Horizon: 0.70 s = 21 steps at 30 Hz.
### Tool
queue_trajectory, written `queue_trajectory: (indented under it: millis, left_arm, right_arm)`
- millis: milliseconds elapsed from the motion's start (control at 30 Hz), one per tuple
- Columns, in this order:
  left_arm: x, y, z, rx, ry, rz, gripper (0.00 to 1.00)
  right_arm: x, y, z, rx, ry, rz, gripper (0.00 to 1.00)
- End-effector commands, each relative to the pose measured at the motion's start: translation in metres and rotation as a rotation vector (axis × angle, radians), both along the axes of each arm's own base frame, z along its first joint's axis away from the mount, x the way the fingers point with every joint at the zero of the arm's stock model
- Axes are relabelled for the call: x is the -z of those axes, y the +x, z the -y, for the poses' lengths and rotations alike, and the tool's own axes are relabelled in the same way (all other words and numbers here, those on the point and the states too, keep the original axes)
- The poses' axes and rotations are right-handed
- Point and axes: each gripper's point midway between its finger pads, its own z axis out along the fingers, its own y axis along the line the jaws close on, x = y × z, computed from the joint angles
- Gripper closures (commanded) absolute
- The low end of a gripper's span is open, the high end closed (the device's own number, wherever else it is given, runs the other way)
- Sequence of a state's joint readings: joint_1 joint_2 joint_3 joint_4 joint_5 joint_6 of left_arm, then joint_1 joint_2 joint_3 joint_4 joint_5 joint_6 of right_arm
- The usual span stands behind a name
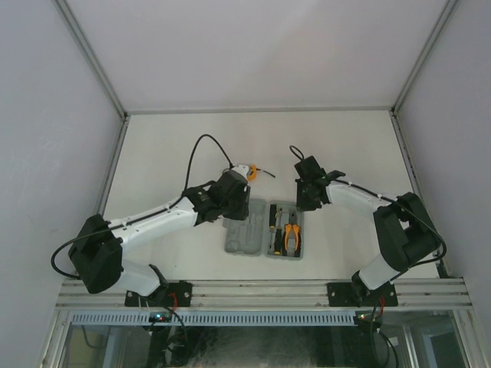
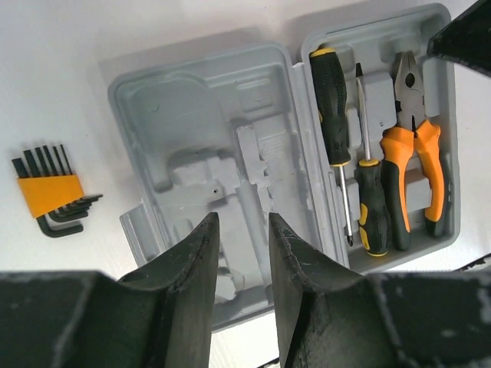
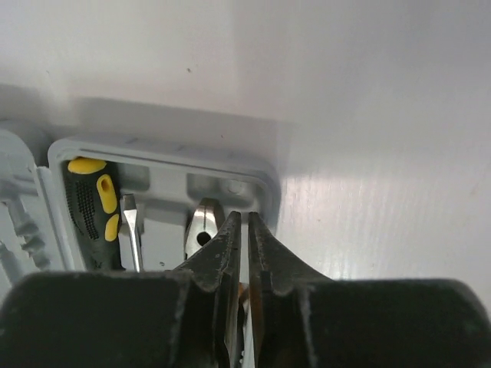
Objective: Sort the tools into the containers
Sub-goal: Adjust the screwdriver in the storage box.
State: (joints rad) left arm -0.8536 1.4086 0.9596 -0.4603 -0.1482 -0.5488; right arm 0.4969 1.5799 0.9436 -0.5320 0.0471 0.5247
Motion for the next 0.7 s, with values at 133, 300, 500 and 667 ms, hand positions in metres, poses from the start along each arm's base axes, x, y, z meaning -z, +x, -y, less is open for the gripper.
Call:
queue_trajectory:
  millis: [133,300,500,667]
  left_arm:
    - [-0.032,0.001,0.056,0.074,-0.134,0.037,0.65]
    - [-0.030,-0.010,0.077,0.127,-0.162,0.016,0.66]
    - [-0.026,-0.028,0.101,0.221,-0.163,0.004,0.66]
    - [-0.016,-0.039,0.117,0.279,-0.146,-0.023,0.66]
  right_arm:
    - [0.005,-0.031,0.017,0.066,-0.003,-0.039,0.94]
    - [0.001,-0.049,0.014,0.066,0.049,-0.052,0.94]
    - [-0.027,-0.044,0.006,0.053,0.129,0.054,0.92]
    - [-0.049,-0.037,0.011,0.089,0.144,0.148,0.92]
